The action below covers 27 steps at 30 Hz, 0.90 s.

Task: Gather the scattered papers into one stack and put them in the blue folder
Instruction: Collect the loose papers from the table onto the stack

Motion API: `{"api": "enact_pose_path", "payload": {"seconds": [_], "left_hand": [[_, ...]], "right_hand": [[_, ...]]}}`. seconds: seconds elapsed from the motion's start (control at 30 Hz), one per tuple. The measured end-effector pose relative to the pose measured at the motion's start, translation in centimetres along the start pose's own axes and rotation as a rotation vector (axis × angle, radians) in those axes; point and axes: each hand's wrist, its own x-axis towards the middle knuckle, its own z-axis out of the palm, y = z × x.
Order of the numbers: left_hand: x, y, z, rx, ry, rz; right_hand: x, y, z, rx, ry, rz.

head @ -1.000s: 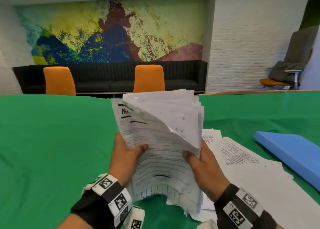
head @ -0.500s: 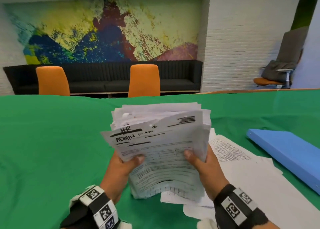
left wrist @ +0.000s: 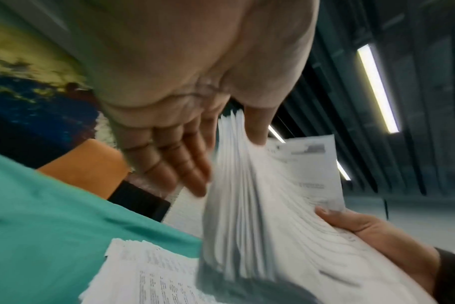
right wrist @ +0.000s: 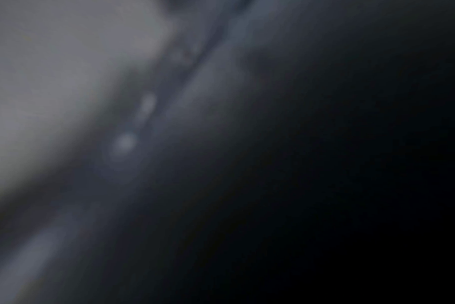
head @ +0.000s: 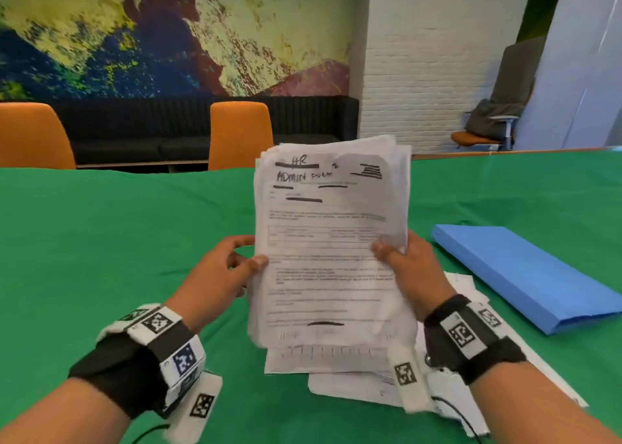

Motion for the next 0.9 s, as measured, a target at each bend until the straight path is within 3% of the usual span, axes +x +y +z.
{"api": "enact_pose_path", "payload": {"seconds": [0.17,0.27,0.37,0.5,0.6,0.67,0.77,0.9], "left_hand": [[4.5,-0.4,4.4,0.715,-0.313,-0.157],[6.3,-1.5,7.3,0.896,-0.352,-0.286],[7.9,-2.3,9.0,0.833,-0.284,-0.395],[9.4,-3.4,10.0,0.589,-0.148,-0.479],[9.5,-3.0,10.7,0.427,-0.106,-0.406],[9.9,-2.2,10.2,0.445,-0.066,-0.333],[11.5,-0.3,6.7,0.418,0.152,-0.254],[13.3,2.2,0.4,0.049,0.465,-0.300]], "right_hand": [[1.5,3.5,-12.5,-0.002,0.286,0.138],[-0.4,7.0,-16.9,0.014,0.342,0.259],[-1.9,10.4,-18.4,0.053,0.326,0.359],[-2.3,12.0,-18.6,0.103,0.315,0.398],[-2.2,12.4,-18.8,0.132,0.300,0.403],[-2.4,12.5,-19.0,0.151,0.286,0.401],[-2.6,12.2,-19.3,0.184,0.280,0.393],[-3.1,11.5,-20.1,0.237,0.287,0.352]]}}
